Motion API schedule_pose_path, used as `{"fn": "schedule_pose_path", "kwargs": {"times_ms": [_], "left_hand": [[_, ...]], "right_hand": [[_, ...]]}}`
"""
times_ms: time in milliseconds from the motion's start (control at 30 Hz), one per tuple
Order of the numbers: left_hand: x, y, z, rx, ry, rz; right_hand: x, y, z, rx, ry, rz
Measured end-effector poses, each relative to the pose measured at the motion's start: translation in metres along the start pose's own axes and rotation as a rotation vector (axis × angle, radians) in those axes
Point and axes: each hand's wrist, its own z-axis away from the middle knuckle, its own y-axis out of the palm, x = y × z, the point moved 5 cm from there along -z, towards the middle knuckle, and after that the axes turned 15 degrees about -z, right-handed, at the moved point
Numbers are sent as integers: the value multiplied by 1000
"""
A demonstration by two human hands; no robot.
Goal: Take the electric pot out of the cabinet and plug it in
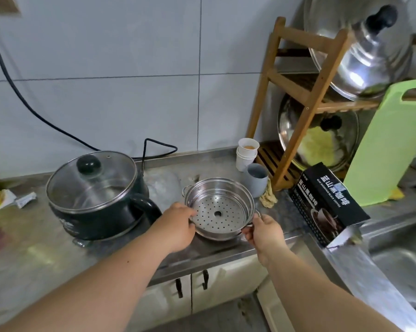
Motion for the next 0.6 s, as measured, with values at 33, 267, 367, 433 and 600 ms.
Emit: {"fn": "schedule_pose_path", "kwargs": {"times_ms": [33, 267, 367, 433, 600], "left_hand": [[0, 3, 1, 15, 1, -1], [-9, 14, 1, 3, 8, 6], [-12, 15, 1, 9, 5, 10], [-12, 16, 1, 20, -2, 28], [-8, 3, 10, -59, 4, 62]], "right_hand": [[-2, -2, -2, 9, 7, -2], [-5, -10, -16, 18, 37, 58], [-6, -11, -20, 11, 91, 26], [-7, -12, -20, 4, 123, 9], [14, -27, -10, -218, -104, 213]]}}
